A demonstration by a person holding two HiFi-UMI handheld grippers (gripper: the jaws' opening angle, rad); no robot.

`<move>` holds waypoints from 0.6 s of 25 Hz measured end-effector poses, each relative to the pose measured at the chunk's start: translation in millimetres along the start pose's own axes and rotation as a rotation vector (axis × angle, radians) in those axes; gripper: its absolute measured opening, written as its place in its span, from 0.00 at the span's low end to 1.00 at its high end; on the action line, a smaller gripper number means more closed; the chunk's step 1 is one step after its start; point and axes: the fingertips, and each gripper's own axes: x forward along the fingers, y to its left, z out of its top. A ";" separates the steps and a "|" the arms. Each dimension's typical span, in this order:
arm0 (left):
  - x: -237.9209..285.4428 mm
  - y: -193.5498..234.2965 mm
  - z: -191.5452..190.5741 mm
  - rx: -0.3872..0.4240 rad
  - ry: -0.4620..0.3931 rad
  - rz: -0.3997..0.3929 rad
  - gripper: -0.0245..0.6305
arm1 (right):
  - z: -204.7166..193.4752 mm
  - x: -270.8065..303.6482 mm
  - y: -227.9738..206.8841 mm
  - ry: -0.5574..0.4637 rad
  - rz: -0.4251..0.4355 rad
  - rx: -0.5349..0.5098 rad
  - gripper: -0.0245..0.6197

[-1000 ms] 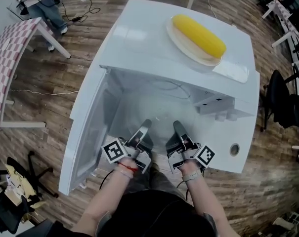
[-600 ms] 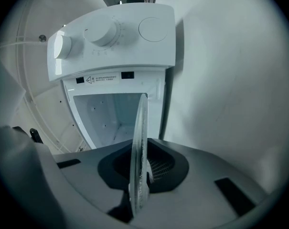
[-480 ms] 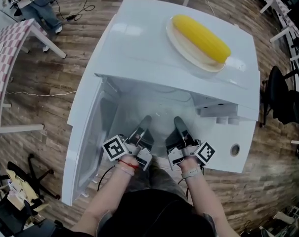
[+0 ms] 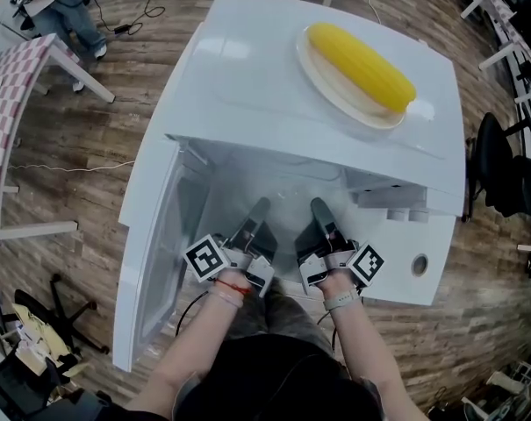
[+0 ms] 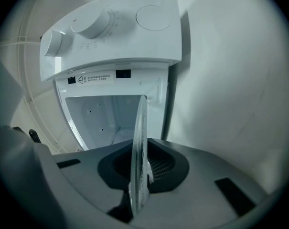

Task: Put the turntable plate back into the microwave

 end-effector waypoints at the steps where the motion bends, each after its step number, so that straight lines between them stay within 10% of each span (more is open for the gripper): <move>1: -0.2 0.9 0.6 -0.004 -0.006 0.002 0.09 | -0.5 0.1 -0.3 0.002 0.000 -0.003 0.10; 15: 1.2 1.0 4.0 0.024 -0.037 -0.001 0.08 | -13.0 -11.3 0.8 0.035 0.019 -0.060 0.10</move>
